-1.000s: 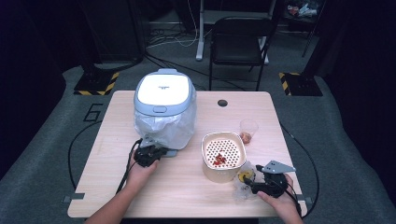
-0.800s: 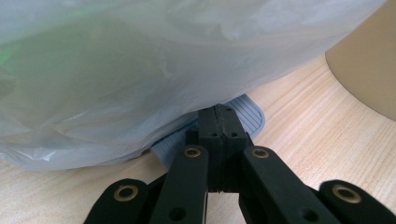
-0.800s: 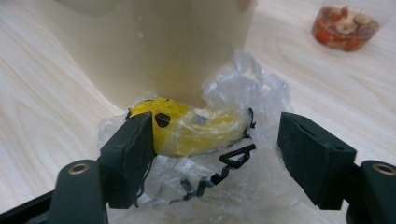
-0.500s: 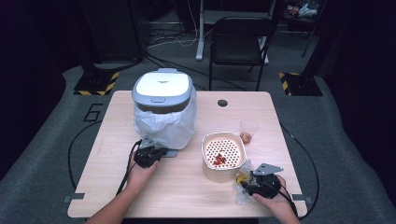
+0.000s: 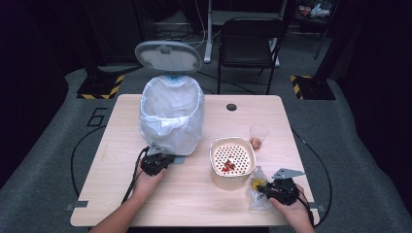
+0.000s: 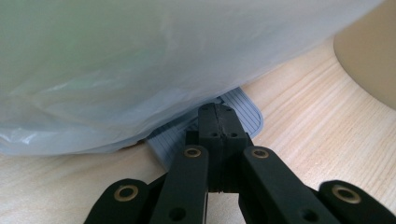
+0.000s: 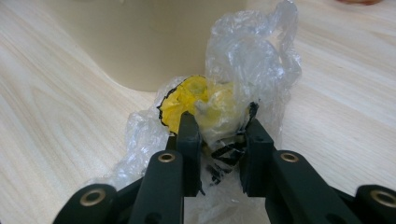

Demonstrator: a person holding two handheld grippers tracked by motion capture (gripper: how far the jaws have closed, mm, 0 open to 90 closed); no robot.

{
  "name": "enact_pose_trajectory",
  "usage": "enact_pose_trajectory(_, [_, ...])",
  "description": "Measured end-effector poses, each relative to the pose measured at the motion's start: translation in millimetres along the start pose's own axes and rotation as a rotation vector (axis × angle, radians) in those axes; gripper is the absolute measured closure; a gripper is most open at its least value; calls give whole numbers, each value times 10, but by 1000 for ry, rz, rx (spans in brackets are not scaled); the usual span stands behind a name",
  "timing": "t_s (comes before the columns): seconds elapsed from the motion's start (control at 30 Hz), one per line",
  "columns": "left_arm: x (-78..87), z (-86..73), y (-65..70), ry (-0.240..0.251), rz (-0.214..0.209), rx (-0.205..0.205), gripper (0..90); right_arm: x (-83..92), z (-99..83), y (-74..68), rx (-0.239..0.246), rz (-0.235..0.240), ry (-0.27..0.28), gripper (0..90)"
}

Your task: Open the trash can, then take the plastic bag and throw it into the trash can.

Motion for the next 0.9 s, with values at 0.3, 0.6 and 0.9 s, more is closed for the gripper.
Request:
enact_pose_trajectory(0.3, [-3, 5, 0, -7, 1, 7, 900, 372, 237, 68, -31, -24, 69, 740])
enact_pose_trajectory(0.6, [-4, 6, 1, -12, 1, 6, 900, 882, 907, 70, 34, -61, 153, 739])
enact_pose_trajectory(0.9, [-5, 8, 1, -12, -2, 11, 900, 983, 1416, 55, 82, -45, 192, 739])
Point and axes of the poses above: each handheld gripper's, and its own axes: x roughly backward along the jaws, z roughly out of its top, y roughly to its right, the point moved 8 cm from there along -x, roughly forward along the jaws, and after that the axes turned 6 degrees about x, right-handed, at the moved point
